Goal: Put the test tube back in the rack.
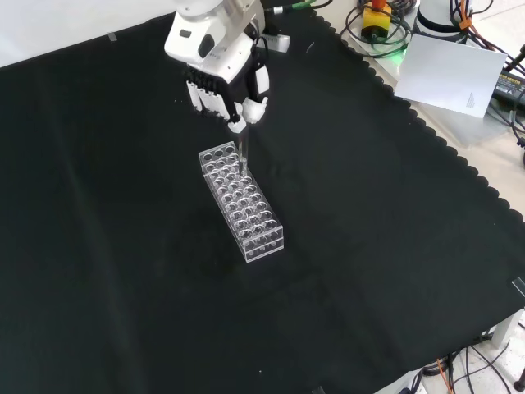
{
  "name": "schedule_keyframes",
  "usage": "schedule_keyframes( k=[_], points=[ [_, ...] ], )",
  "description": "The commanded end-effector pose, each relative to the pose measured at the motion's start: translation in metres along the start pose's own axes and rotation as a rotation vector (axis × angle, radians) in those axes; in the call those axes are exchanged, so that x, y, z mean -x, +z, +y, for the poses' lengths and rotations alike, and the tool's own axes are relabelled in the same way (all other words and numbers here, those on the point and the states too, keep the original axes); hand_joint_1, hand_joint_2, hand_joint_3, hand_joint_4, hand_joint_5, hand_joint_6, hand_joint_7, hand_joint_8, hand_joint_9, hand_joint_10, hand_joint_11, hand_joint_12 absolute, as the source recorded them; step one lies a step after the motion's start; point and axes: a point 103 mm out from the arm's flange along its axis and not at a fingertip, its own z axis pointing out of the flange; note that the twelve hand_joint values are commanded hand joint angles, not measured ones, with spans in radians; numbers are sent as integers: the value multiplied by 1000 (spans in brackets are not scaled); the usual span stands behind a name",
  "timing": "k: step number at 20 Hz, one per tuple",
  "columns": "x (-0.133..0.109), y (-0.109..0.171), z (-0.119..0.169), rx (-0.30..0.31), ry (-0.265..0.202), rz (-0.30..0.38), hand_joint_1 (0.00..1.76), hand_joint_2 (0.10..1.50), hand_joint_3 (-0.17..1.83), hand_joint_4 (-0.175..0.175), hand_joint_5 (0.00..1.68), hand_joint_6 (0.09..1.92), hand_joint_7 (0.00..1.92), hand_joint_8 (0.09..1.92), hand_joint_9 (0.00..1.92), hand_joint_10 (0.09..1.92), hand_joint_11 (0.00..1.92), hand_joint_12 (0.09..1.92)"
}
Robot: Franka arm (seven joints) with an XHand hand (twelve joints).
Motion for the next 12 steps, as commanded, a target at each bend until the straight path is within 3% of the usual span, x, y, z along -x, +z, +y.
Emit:
schedule_keyframes(
  k=[1,12],
  points=[
    [7,6,14,-30,1,-4,1448,532,744,-175,1491,87,1547,483,1400,433,1156,1142],
    [13,8,23,-57,5,28,1450,506,776,-175,1513,89,1568,425,1426,375,1160,1141]
  ],
)
